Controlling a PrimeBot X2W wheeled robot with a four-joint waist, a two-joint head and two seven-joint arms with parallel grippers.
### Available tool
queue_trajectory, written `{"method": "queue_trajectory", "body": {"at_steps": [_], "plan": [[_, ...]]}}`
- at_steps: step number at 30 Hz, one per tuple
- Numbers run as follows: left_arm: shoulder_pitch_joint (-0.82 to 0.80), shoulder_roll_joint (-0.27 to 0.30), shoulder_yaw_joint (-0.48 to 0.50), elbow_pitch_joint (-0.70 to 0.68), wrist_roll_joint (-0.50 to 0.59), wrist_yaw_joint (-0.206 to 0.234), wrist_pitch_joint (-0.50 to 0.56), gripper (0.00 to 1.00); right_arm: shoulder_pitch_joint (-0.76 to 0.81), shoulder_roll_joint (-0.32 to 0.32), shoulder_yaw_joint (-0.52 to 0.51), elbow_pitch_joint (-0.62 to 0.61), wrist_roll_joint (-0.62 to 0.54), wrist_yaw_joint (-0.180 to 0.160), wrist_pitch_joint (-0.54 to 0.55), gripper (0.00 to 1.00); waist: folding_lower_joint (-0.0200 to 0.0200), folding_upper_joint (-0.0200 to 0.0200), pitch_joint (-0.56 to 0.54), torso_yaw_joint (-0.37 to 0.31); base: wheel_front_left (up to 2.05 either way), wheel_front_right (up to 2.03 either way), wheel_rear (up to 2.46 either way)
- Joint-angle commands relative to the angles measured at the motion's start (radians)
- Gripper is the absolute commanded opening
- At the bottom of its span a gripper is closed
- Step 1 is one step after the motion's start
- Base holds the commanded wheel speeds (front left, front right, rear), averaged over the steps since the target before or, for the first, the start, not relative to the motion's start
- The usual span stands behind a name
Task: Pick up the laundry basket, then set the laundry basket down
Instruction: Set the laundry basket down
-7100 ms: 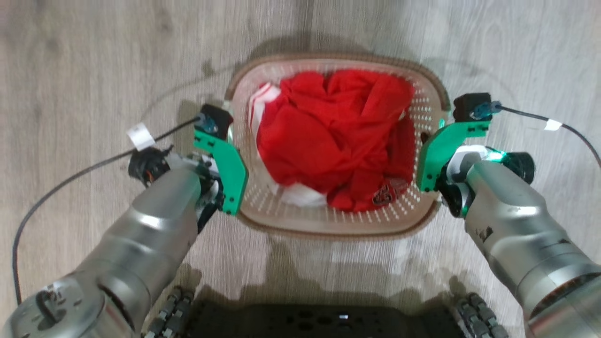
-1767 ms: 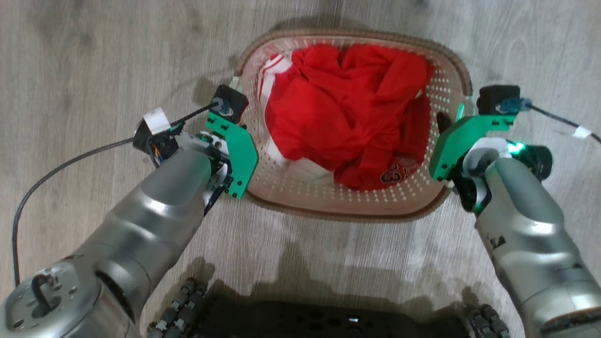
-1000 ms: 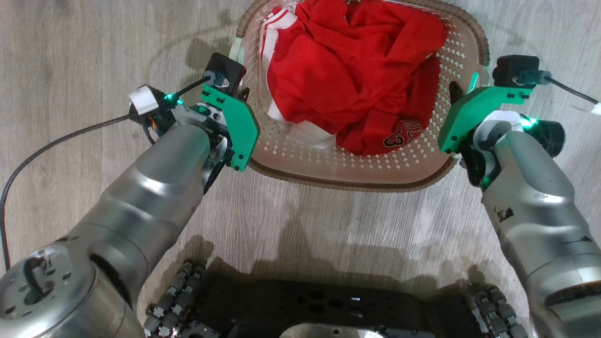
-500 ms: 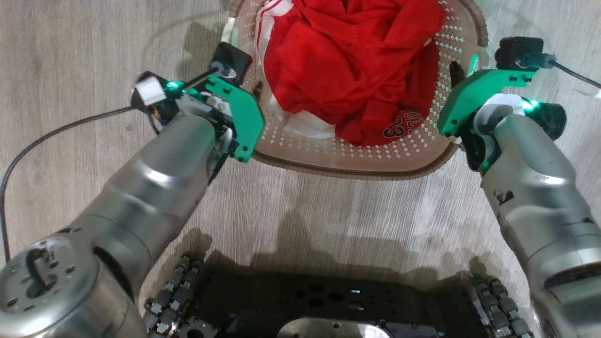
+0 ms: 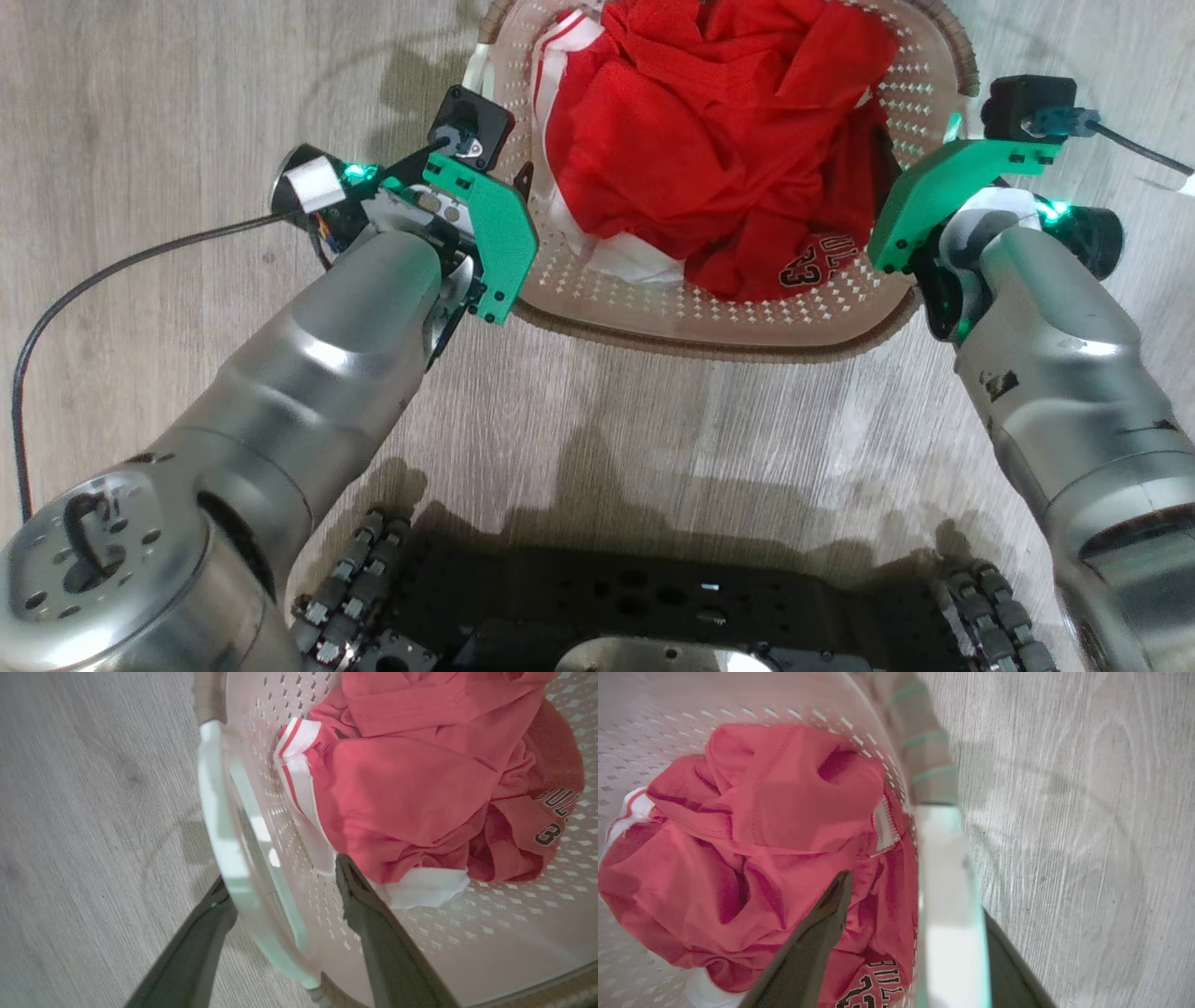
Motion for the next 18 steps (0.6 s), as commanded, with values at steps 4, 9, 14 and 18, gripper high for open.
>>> {"method": "queue_trajectory", "body": {"at_steps": [4, 9, 14, 18], "plan": [[0.024, 0.016, 0.005, 0.009, -0.011, 0.01, 0.015, 1.0, 0.036, 0.028, 0.048, 0.008, 0.033, 0.01, -0.009, 1.0, -0.0001, 0.0, -0.035, -0.004, 0.0, 0.0, 0.0], [0.05, 0.016, 0.005, 0.03, -0.026, 0.011, 0.015, 1.0, 0.055, 0.028, 0.095, -0.001, 0.087, 0.01, -0.009, 1.0, -0.0001, 0.0, -0.093, -0.014, 0.0, 0.0, 0.0], [0.079, 0.016, 0.005, 0.057, -0.034, 0.011, 0.005, 1.0, 0.078, 0.028, 0.136, -0.007, 0.137, 0.01, 0.001, 1.0, -0.0001, 0.0, -0.16, -0.026, 0.0, 0.0, 0.0], [0.112, 0.016, 0.011, 0.091, -0.049, 0.014, -0.03, 1.0, 0.098, 0.028, 0.172, -0.01, 0.185, 0.01, -0.002, 1.0, -0.0001, 0.0, -0.236, -0.044, 0.0, 0.0, 0.0]]}}
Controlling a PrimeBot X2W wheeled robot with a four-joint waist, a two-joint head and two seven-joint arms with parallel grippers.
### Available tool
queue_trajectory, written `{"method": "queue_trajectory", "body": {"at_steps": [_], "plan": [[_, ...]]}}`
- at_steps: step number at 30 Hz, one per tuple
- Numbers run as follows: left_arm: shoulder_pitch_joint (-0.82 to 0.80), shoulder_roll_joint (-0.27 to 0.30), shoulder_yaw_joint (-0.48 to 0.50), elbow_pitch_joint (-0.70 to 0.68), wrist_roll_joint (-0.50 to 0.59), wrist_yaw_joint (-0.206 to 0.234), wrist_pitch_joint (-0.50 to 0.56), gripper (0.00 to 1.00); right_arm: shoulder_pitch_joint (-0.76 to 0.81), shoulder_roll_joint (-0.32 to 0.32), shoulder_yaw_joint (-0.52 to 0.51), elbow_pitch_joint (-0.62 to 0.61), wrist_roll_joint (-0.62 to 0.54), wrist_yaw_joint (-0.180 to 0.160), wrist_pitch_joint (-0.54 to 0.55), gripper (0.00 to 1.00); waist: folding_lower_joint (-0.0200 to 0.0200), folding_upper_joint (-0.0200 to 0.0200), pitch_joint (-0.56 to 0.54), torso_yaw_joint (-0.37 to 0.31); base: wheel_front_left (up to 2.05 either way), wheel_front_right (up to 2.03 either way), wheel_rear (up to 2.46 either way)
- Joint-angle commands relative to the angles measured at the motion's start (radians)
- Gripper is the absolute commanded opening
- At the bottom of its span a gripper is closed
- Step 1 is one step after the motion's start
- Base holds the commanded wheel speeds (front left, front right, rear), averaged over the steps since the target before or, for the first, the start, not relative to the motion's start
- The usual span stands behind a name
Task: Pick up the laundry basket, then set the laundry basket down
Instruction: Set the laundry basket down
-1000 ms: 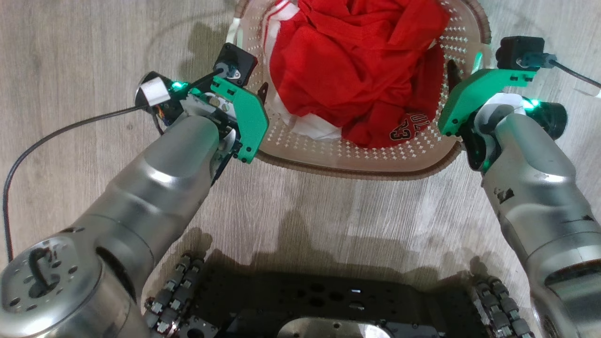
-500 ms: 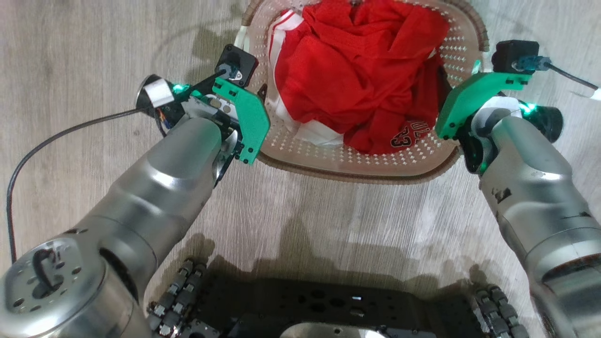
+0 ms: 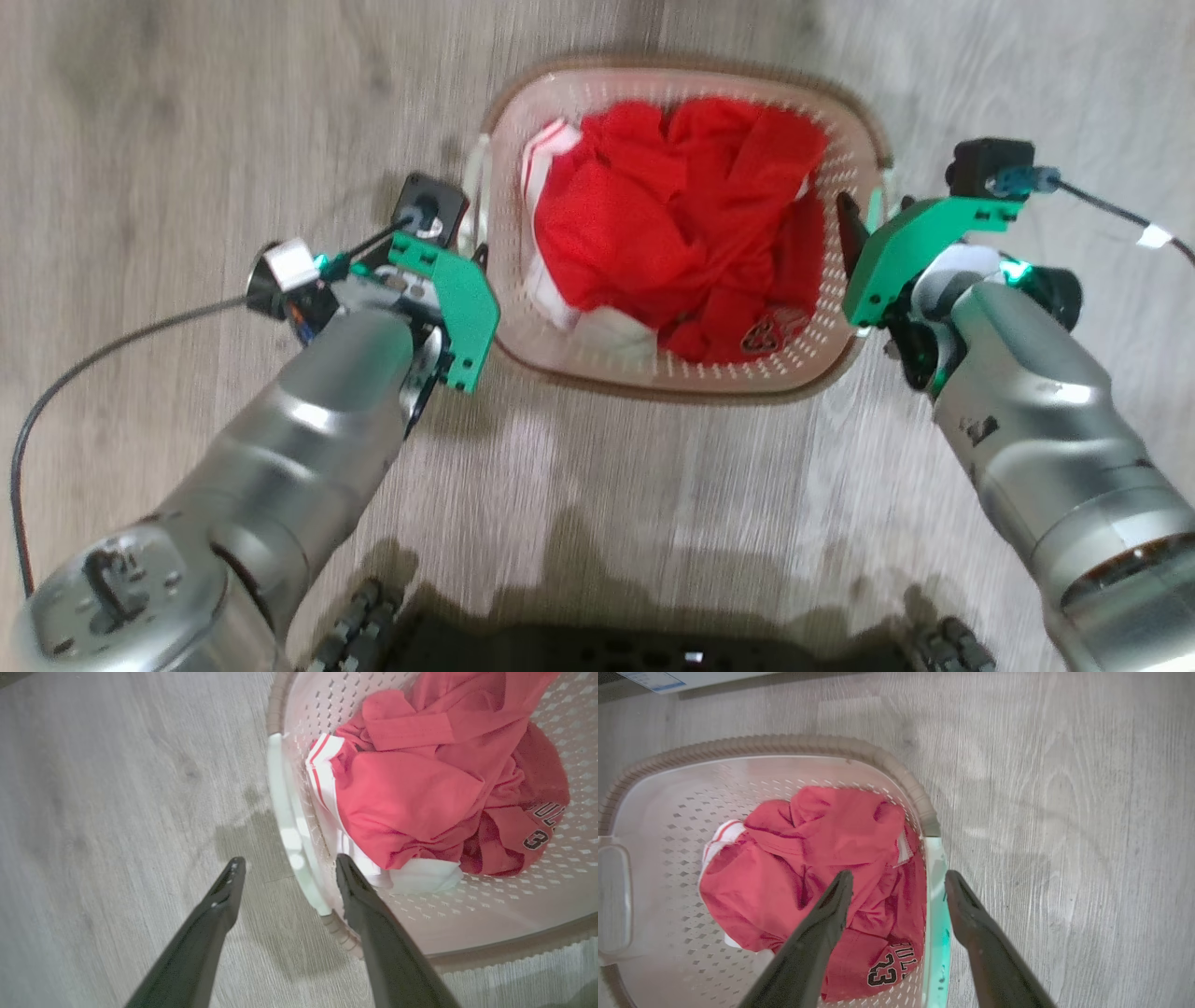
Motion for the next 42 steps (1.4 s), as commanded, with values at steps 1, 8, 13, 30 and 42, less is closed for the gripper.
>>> {"method": "queue_trajectory", "body": {"at_steps": [1, 8, 13, 30, 42], "plan": [[0.014, 0.018, 0.012, 0.004, -0.007, 0.005, -0.015, 1.0, 0.044, 0.027, 0.02, -0.017, 0.011, 0.007, -0.01, 1.0, 0.0, -0.0001, -0.059, -0.018, 0.0, 0.0, 0.0], [0.075, 0.018, 0.024, 0.029, -0.02, 0.014, -0.106, 1.0, 0.105, 0.027, 0.071, -0.025, 0.082, 0.007, -0.075, 1.0, 0.0, -0.0001, -0.226, -0.035, 0.0, 0.0, 0.0], [0.1, 0.022, 0.05, 0.012, -0.016, 0.036, -0.146, 1.0, 0.147, 0.027, 0.07, -0.061, 0.13, 0.007, -0.144, 1.0, 0.0, -0.0001, -0.355, -0.041, 0.0, 0.0, 0.0], [0.409, 0.263, 0.575, -0.828, 0.432, 0.272, -0.15, 1.0, 0.442, 0.027, -0.218, -0.7, -0.082, 0.007, -0.161, 1.0, 0.0, -0.0001, -0.597, -0.086, 0.0, 0.0, 0.0], [0.695, 0.251, 0.781, -1.117, 0.595, 0.222, -0.15, 1.0, 0.686, 0.027, -0.316, -0.992, -0.235, 0.007, -0.161, 1.0, 0.0, -0.0001, -0.648, -0.089, 0.0, 0.0, 0.0]]}}
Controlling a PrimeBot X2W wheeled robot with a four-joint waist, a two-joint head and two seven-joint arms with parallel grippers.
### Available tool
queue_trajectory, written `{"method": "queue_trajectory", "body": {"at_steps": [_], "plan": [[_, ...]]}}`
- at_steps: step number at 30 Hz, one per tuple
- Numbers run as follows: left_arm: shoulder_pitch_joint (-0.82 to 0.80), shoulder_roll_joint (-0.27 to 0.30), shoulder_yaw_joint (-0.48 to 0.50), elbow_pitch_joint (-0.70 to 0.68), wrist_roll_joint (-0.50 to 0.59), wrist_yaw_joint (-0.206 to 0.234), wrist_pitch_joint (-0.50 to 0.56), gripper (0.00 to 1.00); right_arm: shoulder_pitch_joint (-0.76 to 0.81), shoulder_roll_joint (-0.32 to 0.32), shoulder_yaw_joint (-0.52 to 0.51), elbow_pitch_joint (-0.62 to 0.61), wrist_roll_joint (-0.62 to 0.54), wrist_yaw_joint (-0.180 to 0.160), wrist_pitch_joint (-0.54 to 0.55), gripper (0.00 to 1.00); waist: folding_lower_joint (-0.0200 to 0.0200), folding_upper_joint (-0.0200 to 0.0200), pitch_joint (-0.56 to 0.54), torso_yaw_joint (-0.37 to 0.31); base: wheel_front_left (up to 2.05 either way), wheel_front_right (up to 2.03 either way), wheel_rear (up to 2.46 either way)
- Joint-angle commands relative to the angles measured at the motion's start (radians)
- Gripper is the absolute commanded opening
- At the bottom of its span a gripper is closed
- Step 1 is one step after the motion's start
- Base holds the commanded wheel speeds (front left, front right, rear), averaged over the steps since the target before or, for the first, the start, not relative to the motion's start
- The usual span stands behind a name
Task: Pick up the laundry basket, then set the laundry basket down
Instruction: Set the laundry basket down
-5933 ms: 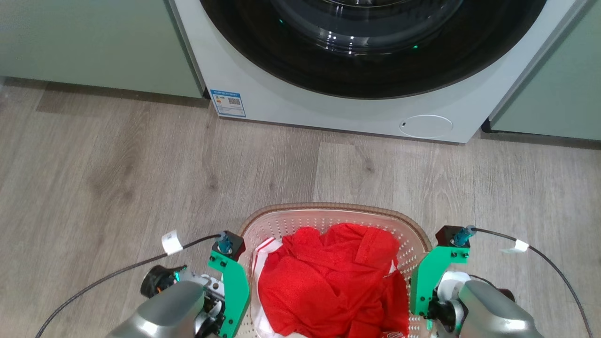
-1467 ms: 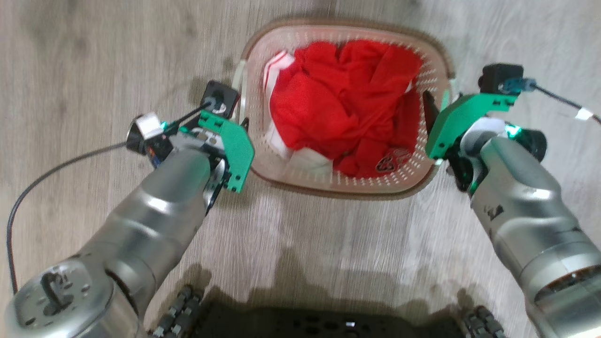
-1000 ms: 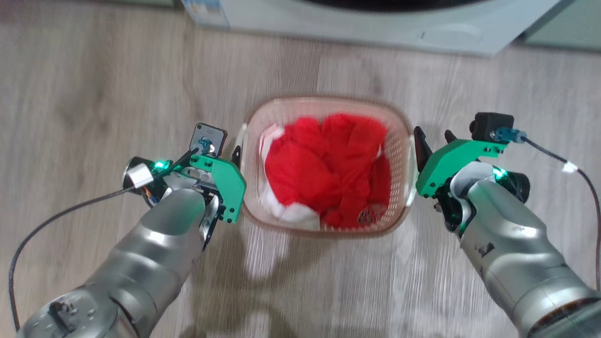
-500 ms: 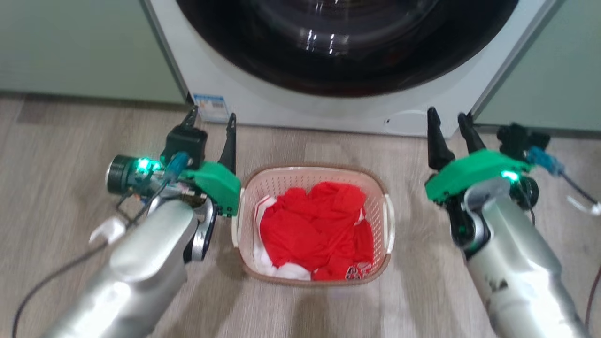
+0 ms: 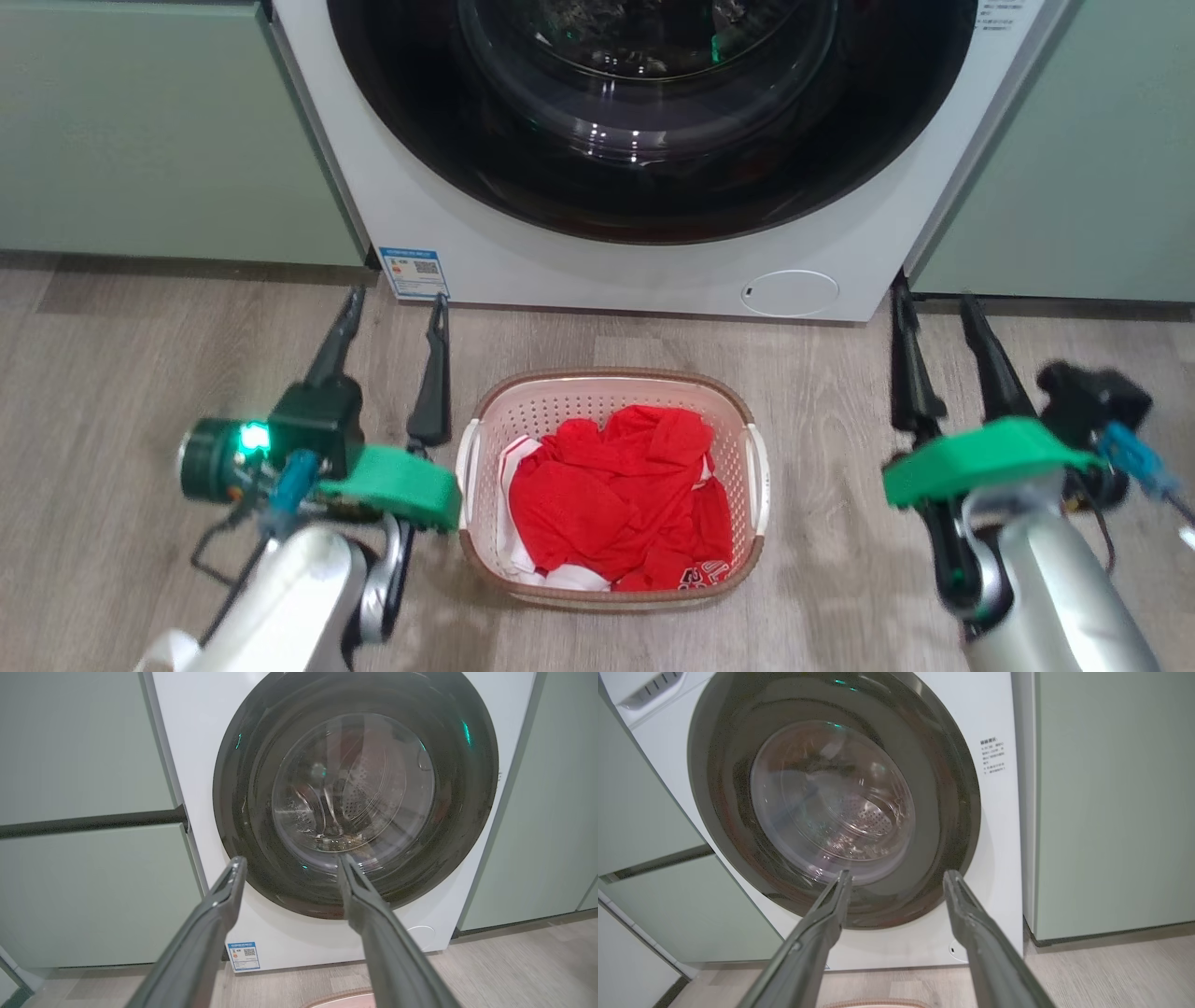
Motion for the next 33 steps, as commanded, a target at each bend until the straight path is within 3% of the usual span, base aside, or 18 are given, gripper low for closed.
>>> {"method": "queue_trajectory", "body": {"at_steps": [1, 11, 33], "plan": [[-0.02, 0.003, 0.055, -0.045, 0.008, -0.008, -0.008, 1.0, -0.007, 0.007, 0.009, -0.042, -0.013, 0.007, -0.012, 1.0, 0.0001, -0.0001, 0.0, 0.003, 0.0, 0.0, 0.0], [0.14, -0.127, 0.129, -0.046, 0.16, -0.065, -0.008, 1.0, 0.134, 0.007, -0.044, -0.069, -0.043, 0.007, -0.012, 1.0, 0.0001, -0.0001, -0.017, 0.031, 0.0, 0.0, 0.0], [0.146, -0.203, 0.247, -0.037, 0.207, -0.213, -0.008, 1.0, 0.134, 0.007, -0.06, -0.057, -0.04, 0.007, -0.012, 1.0, 0.0001, -0.0001, -0.019, 0.059, 0.0, 0.0, 0.0]]}}
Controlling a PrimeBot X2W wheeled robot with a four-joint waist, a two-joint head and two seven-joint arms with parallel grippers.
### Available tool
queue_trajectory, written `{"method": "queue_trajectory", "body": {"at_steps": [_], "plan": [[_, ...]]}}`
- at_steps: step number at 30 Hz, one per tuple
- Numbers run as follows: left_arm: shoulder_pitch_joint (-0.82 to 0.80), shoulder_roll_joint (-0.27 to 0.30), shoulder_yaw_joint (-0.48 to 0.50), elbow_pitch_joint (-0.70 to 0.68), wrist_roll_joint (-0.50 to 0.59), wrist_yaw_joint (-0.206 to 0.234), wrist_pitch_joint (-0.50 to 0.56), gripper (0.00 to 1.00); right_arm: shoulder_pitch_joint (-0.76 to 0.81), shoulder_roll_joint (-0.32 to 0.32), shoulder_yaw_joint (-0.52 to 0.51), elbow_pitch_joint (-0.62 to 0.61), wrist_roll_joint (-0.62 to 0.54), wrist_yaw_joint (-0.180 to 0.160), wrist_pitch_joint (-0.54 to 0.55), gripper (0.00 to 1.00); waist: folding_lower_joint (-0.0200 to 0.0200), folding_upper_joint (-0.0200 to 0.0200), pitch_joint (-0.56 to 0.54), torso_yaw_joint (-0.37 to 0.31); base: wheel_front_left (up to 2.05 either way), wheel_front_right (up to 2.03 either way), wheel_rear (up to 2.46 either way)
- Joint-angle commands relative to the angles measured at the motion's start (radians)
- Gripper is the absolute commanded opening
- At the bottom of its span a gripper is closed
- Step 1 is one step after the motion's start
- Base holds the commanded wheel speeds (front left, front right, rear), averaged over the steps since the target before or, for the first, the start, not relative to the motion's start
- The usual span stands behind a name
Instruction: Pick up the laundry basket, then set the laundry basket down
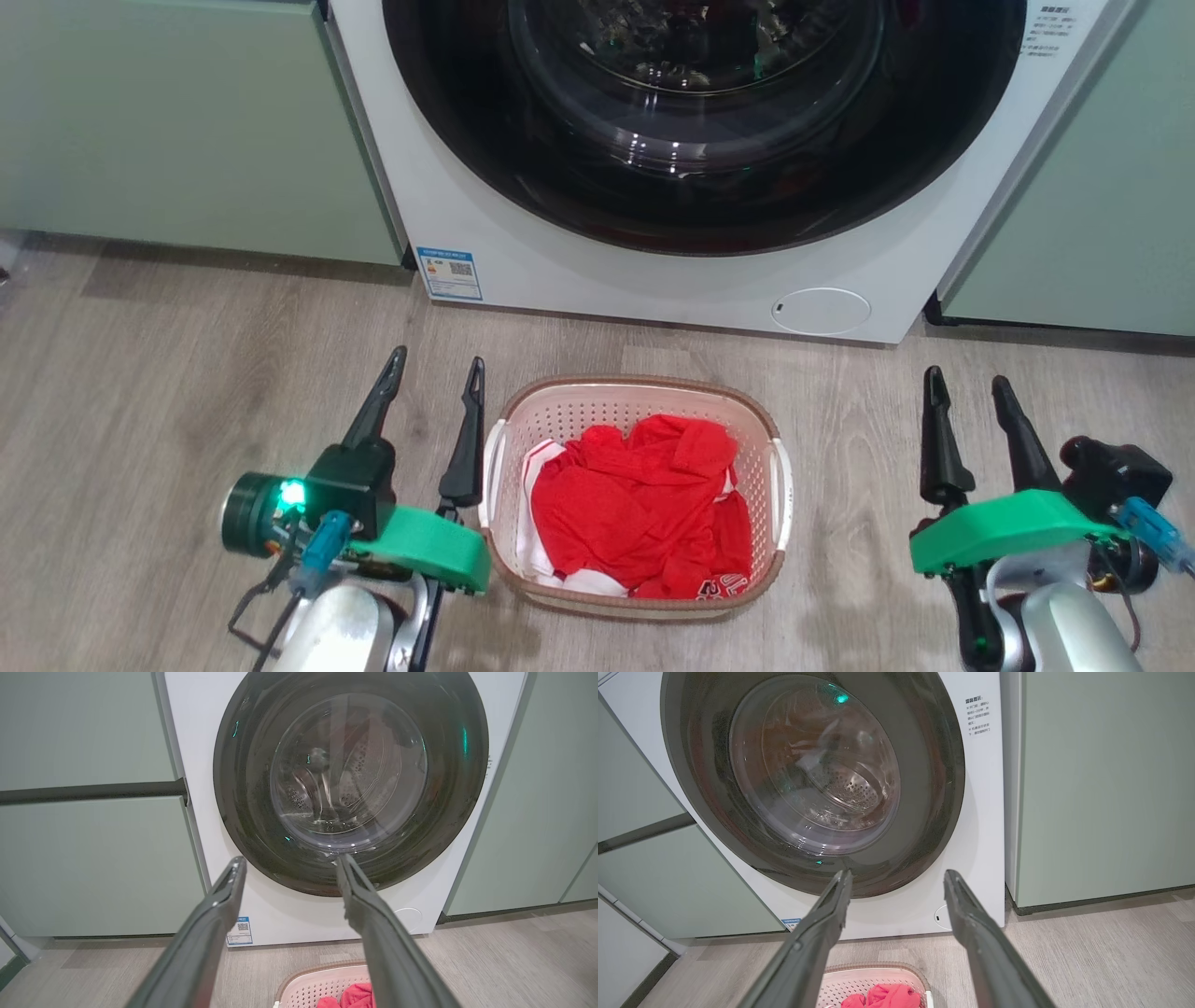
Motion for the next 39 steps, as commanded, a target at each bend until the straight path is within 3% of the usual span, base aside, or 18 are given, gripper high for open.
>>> {"method": "queue_trajectory", "body": {"at_steps": [1, 29, 30, 39], "plan": [[-0.033, -0.006, 0.045, -0.03, 0.005, -0.005, -0.005, 1.0, -0.029, -0.001, 0.021, -0.026, 0.003, 0.007, -0.012, 1.0, 0.0001, 0.0, 0.0, 0.0, 0.0, 0.0, 0.0], [-0.016, -0.017, 0.088, -0.011, -0.051, -0.045, -0.005, 1.0, -0.036, -0.001, 0.015, -0.009, 0.0, 0.007, -0.012, 1.0, 0.0001, 0.0, -0.005, -0.009, 0.0, 0.0, 0.0], [0.007, -0.013, 0.054, 0.021, -0.049, -0.043, 0.0, 0.0, -0.001, 0.0, -0.006, 0.018, 0.0, 0.0, 0.0, 0.0, 0.0001, 0.0, -0.005, -0.009, 0.0, 0.0, 0.0], [0.038, -0.01, 0.061, 0.077, -0.113, -0.049, 0.01, 0.0, 0.018, 0.003, -0.004, 0.076, 0.05, 0.0, 0.014, 0.0, 0.0001, 0.0, -0.007, -0.012, 0.0, 0.0, 0.0]]}}
